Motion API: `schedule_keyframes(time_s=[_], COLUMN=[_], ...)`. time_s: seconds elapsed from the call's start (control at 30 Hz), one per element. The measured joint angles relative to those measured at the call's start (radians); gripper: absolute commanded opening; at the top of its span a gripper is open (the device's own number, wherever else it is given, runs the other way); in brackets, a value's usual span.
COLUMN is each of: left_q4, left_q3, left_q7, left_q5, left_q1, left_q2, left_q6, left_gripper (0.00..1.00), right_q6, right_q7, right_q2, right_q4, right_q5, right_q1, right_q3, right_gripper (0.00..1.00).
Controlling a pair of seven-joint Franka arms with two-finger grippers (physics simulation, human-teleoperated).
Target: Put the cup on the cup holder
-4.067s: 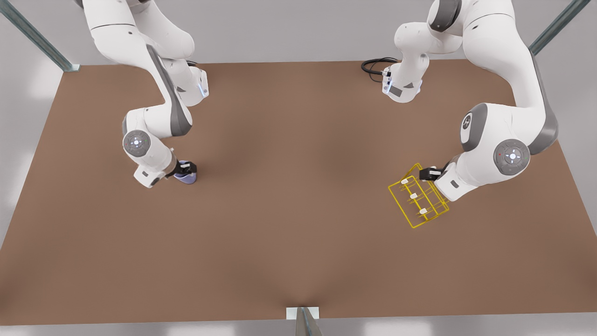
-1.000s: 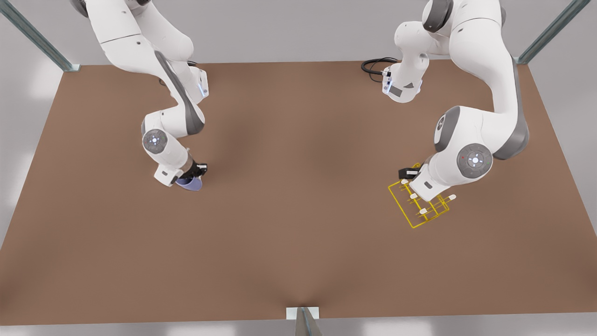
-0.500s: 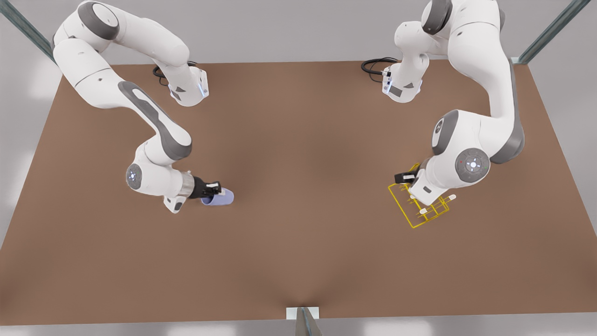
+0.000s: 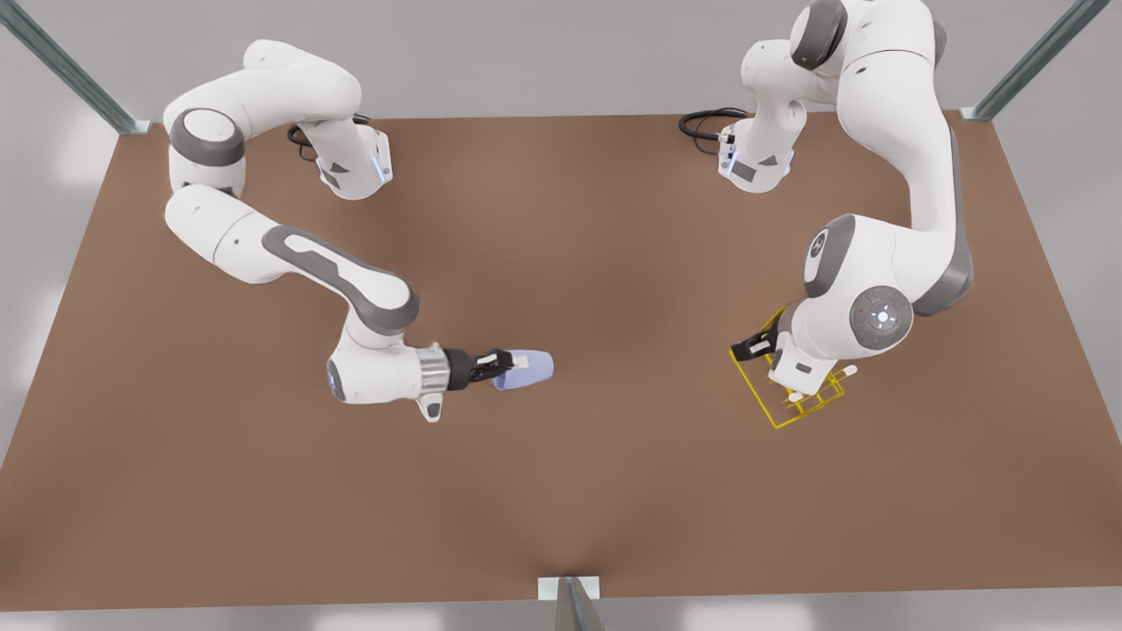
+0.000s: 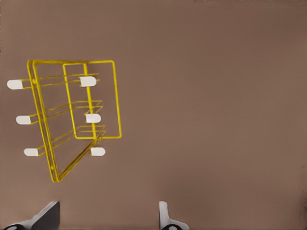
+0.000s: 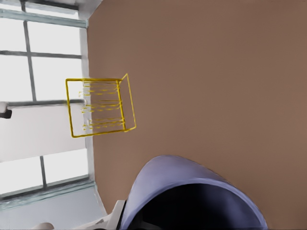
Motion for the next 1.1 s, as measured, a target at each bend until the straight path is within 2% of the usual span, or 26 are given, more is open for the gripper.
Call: schedule_keyframes(time_s=[0.1,0.23,0.4,0.6,0.9,0.97,1.0,1.1], left_q4=[0.000,-0.001,0.000,0.050,0.051,0.051,0.052,0.051], left_q3=[0.000,0.000,0.002,0.000,0.000,0.001,0.001,0.001], left_q7=[-0.032,-0.068,-0.131,-0.380,-0.720,-0.780,-0.806,-0.873], left_q5=[0.000,0.000,-0.008,-0.072,-0.093,-0.092,-0.091,-0.059], left_q1=[0.000,-0.009,-0.062,-0.064,-0.096,-0.101,-0.101,-0.130], left_q2=[0.000,0.002,0.027,0.099,0.126,0.128,0.137,0.149], left_q6=[0.001,0.002,0.032,0.184,0.353,0.383,0.403,0.465], left_gripper=[1.00,1.00,1.00,1.00,1.00,1.00,0.99,1.00], right_q6=[0.007,0.012,0.024,0.037,0.043,0.044,0.044,0.044], right_q7=[0.021,0.050,0.079,0.104,0.130,0.134,0.137,0.143], right_q2=[0.064,0.099,0.121,0.160,0.177,0.190,0.195,0.199], right_q4=[0.156,0.310,0.385,0.478,0.485,0.487,0.488,0.488], right_q5=[0.000,0.000,-0.001,-0.002,-0.007,-0.011,-0.013,-0.018], right_q1=[0.143,0.292,0.363,0.451,0.472,0.476,0.477,0.484], right_q3=[0.000,-0.041,-0.072,-0.102,-0.153,-0.153,-0.154,-0.165], right_gripper=[0.21,0.21,0.21,0.21,0.21,0.30,1.00,1.00])
